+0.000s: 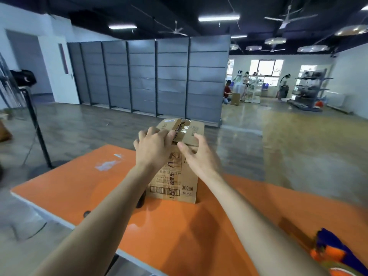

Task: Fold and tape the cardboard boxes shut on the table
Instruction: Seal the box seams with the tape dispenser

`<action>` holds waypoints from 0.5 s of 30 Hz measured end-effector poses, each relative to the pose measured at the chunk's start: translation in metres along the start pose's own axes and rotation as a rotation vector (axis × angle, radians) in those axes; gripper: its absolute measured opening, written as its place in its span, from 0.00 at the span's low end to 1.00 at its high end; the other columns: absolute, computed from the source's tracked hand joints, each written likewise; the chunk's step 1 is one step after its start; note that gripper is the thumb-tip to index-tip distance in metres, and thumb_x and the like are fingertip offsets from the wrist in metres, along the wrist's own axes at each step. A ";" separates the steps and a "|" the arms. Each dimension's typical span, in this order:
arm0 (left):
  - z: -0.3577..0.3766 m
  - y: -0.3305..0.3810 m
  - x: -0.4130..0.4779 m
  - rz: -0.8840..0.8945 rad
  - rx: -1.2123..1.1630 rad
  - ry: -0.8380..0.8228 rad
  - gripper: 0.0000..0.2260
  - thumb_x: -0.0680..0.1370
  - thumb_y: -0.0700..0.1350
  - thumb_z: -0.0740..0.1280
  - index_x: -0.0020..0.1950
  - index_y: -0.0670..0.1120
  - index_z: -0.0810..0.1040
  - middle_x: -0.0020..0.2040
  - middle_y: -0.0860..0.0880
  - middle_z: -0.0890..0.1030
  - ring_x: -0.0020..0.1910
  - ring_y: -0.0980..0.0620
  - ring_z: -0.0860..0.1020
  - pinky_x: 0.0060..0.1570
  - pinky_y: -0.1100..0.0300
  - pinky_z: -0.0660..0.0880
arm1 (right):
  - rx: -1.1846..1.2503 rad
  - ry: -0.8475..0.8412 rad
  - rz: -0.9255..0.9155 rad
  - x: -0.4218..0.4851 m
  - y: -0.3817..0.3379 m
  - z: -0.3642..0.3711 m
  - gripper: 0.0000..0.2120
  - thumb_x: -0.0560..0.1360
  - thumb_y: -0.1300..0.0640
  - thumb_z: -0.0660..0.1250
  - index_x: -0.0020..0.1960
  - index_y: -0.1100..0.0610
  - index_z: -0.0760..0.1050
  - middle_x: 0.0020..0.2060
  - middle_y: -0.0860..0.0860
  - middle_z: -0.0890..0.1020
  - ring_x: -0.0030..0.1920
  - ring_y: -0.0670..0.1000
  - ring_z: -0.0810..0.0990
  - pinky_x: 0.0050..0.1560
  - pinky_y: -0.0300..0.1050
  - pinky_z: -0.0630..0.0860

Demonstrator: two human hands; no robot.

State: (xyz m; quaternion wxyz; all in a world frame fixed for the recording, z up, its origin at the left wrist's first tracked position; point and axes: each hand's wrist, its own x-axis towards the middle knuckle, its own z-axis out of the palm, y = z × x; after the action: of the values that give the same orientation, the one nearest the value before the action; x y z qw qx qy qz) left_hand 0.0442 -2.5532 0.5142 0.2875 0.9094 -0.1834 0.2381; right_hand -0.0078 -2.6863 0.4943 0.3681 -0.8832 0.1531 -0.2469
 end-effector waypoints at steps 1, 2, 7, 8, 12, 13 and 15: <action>0.001 0.002 -0.003 0.018 0.013 0.007 0.20 0.86 0.58 0.52 0.64 0.52 0.80 0.66 0.47 0.76 0.69 0.40 0.67 0.69 0.40 0.62 | -0.015 -0.008 0.001 0.000 0.000 -0.001 0.35 0.76 0.28 0.59 0.77 0.42 0.58 0.63 0.45 0.81 0.62 0.53 0.79 0.49 0.47 0.69; 0.002 0.004 -0.005 0.031 0.022 0.017 0.19 0.85 0.58 0.53 0.67 0.53 0.78 0.68 0.48 0.76 0.73 0.42 0.65 0.72 0.38 0.58 | -0.028 -0.020 -0.006 0.000 0.000 -0.002 0.35 0.76 0.28 0.59 0.77 0.42 0.56 0.64 0.44 0.81 0.63 0.53 0.79 0.50 0.48 0.70; -0.002 0.019 -0.016 0.104 -0.018 0.011 0.23 0.84 0.58 0.54 0.77 0.53 0.68 0.75 0.51 0.72 0.80 0.47 0.58 0.75 0.34 0.48 | -0.057 -0.100 -0.088 -0.012 0.002 -0.028 0.37 0.78 0.29 0.58 0.80 0.43 0.52 0.71 0.49 0.74 0.71 0.57 0.72 0.61 0.55 0.72; -0.004 0.024 -0.018 0.121 -0.017 0.014 0.24 0.83 0.58 0.55 0.79 0.53 0.65 0.76 0.52 0.70 0.80 0.48 0.58 0.76 0.34 0.48 | -0.072 -0.095 -0.100 -0.015 0.002 -0.035 0.36 0.78 0.31 0.59 0.80 0.43 0.52 0.73 0.53 0.71 0.71 0.58 0.71 0.62 0.56 0.73; -0.015 0.053 -0.032 0.135 -0.020 0.104 0.29 0.82 0.53 0.61 0.81 0.48 0.59 0.78 0.45 0.65 0.80 0.44 0.56 0.77 0.39 0.53 | -0.100 -0.100 -0.122 -0.032 0.006 -0.067 0.34 0.80 0.37 0.62 0.81 0.44 0.53 0.76 0.55 0.64 0.74 0.59 0.68 0.68 0.58 0.70; -0.018 0.061 -0.038 0.167 -0.025 0.116 0.28 0.81 0.52 0.63 0.80 0.47 0.62 0.78 0.43 0.65 0.80 0.43 0.57 0.77 0.40 0.54 | -0.107 -0.099 -0.126 -0.037 0.008 -0.076 0.34 0.79 0.35 0.61 0.81 0.44 0.54 0.77 0.54 0.64 0.74 0.59 0.68 0.69 0.58 0.69; -0.021 0.080 -0.052 0.277 -0.057 0.090 0.24 0.80 0.49 0.65 0.76 0.47 0.68 0.76 0.42 0.68 0.79 0.41 0.59 0.77 0.41 0.55 | -0.163 -0.084 -0.152 -0.050 0.012 -0.095 0.33 0.79 0.37 0.61 0.80 0.47 0.58 0.78 0.52 0.64 0.74 0.57 0.68 0.69 0.57 0.69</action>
State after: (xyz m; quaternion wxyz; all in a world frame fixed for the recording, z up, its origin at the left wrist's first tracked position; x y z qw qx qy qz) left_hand -0.0431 -2.5916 0.5357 0.2854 0.8553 -0.3006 0.3109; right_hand -0.1026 -2.7269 0.5274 0.2812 -0.9289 0.0895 -0.2236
